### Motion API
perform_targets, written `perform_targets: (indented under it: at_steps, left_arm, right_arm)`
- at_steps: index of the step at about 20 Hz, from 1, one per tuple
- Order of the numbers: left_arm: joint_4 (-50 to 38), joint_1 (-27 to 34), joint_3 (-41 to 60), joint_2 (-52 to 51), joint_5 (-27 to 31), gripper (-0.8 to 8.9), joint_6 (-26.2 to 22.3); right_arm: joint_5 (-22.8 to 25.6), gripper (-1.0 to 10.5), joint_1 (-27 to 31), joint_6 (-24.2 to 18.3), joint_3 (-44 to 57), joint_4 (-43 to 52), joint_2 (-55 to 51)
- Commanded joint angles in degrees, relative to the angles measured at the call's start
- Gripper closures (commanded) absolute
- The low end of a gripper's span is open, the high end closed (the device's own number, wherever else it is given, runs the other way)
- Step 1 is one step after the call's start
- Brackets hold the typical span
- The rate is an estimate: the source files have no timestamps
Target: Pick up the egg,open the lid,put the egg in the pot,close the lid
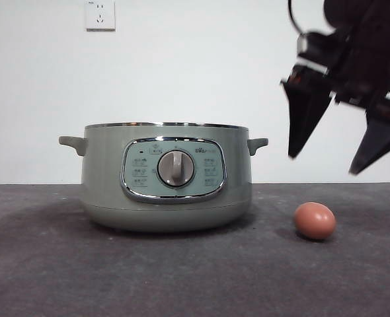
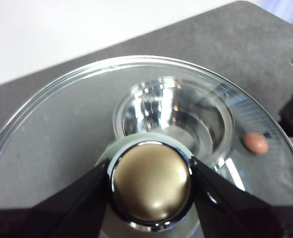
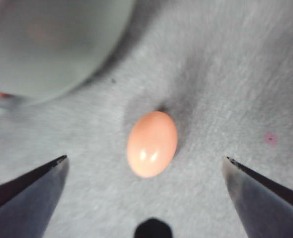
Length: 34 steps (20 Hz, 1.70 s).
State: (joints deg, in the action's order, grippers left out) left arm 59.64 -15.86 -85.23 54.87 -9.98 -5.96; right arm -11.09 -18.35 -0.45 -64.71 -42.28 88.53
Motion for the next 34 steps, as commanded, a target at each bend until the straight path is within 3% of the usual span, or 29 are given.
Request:
perform_targets:
  at_steps: [1, 5, 11, 21, 26, 34]
  left_arm:
    - [-2.32, 0.17, 5.20, -4.57, -0.44, 8.21, 1.49]
    - [-1.79, 0.20, 11.82, -11.61, -0.37, 8.21, 2.69]
    - [1.44, 0.20, 11.96, -16.61, 4.09, 8.22, 2.95]
    - [2.64, 0.20, 11.96, -18.27, 4.09, 8.22, 2.95]
    - [2.69, 0.20, 11.96, -18.25, 4.04, 8.22, 2.95]
    - [2.49, 0.17, 11.96, -18.10, 4.02, 8.22, 2.93]
  right_arm:
    - [1.95, 4.2, -1.16, 1.55, -0.04, 1.31, 2.95]
    - [3.76, 4.2, -2.62, 3.85, -0.04, 3.74, 8.17]
    - [7.56, 4.4, -4.22, 6.91, -0.04, 5.11, 12.63]
    - [8.31, 9.6, -4.63, 6.86, -0.04, 6.14, 13.75]
    - [8.33, 9.6, -4.61, 6.34, -0.04, 4.79, 11.37]
    - [8.17, 9.6, -5.46, 5.97, -2.16, 3.45, -6.10]
